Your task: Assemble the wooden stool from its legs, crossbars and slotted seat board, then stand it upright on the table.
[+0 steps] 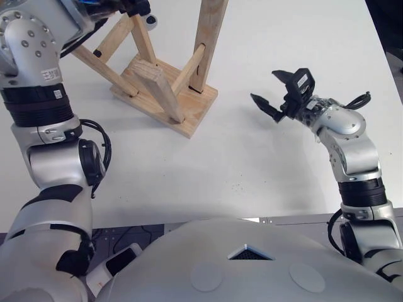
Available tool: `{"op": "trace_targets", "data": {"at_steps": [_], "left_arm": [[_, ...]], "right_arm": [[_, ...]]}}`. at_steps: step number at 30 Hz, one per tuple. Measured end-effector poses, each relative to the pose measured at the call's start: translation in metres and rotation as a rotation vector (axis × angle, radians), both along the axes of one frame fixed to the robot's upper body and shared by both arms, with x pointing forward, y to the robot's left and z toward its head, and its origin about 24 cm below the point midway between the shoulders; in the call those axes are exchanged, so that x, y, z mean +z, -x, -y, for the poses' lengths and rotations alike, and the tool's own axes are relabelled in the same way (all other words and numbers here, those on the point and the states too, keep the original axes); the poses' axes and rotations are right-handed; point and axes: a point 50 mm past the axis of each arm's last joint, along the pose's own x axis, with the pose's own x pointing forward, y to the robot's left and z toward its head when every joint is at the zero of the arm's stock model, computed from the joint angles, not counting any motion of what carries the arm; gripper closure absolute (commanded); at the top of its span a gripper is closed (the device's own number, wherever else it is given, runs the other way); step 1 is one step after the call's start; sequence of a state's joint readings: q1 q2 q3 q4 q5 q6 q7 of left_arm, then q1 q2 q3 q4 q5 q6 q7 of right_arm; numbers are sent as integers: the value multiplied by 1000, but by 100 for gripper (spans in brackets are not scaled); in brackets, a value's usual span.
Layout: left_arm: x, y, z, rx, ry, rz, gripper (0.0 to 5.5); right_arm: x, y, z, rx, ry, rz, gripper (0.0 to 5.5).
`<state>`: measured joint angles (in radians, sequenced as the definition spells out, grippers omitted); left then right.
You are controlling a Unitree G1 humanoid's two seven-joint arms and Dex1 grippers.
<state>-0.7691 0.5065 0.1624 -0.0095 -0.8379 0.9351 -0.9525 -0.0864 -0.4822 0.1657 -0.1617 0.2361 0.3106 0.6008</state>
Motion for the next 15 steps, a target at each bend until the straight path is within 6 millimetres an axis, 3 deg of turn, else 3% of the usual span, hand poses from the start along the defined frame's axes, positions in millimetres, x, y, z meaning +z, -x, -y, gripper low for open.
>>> {"op": "trace_targets", "data": {"at_steps": [3,6,10,12,15], "left_arm": [[26,36,-4,-248,9,131,462],[53,46,-35,-283,-20,231,462],[97,10,-72,59,55,361,462],[103,-11,-84,219,108,344,462],[94,-34,-96,361,159,274,462]], "right_arm": [[-2,8,-16,41,-78,-35,166],[-7,18,-42,119,-136,-62,166],[-13,27,-86,224,-213,-85,166],[-15,27,-101,246,-219,-87,166],[-15,21,-125,277,-227,-70,166]]}}
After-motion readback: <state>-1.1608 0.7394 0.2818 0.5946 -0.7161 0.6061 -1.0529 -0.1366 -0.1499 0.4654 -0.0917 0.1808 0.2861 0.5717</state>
